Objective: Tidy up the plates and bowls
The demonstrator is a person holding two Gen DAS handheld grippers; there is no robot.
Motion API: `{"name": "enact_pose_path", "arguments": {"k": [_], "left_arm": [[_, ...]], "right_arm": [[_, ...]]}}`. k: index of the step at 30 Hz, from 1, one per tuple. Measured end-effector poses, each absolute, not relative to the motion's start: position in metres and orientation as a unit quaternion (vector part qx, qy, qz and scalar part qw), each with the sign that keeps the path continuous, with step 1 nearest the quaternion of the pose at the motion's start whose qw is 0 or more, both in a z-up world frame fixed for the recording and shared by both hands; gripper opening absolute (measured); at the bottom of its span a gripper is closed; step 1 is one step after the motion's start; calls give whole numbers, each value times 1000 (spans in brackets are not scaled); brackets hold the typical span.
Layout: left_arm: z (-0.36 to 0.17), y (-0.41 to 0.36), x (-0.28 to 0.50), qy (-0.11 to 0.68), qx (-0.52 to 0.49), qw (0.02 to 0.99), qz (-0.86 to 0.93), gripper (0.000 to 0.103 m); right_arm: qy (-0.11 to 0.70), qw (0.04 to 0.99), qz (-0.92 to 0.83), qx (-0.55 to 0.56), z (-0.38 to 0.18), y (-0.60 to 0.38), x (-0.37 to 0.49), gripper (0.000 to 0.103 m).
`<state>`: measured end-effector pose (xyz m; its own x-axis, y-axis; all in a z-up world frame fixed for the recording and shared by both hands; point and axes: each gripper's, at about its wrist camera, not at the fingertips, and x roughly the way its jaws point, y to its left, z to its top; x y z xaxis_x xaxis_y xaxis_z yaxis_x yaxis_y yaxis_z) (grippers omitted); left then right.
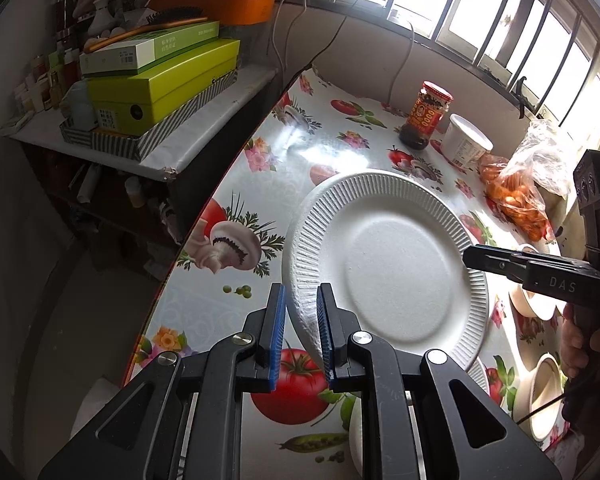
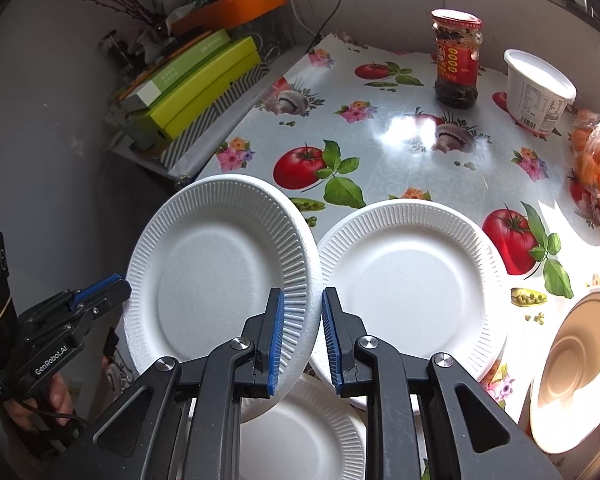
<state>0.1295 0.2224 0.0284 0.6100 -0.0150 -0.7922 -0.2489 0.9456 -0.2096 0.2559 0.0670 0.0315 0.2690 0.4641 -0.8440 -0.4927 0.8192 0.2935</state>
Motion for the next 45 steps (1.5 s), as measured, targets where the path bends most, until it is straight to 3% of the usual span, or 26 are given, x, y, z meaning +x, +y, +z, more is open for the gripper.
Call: {"name": "enact_pose_path", "arguments": {"k": [45], "left_arm": [[-24, 139, 61, 501, -133, 855, 12, 17]], "right_arm": [[570, 779, 260, -31, -15, -12, 162, 20]]}}
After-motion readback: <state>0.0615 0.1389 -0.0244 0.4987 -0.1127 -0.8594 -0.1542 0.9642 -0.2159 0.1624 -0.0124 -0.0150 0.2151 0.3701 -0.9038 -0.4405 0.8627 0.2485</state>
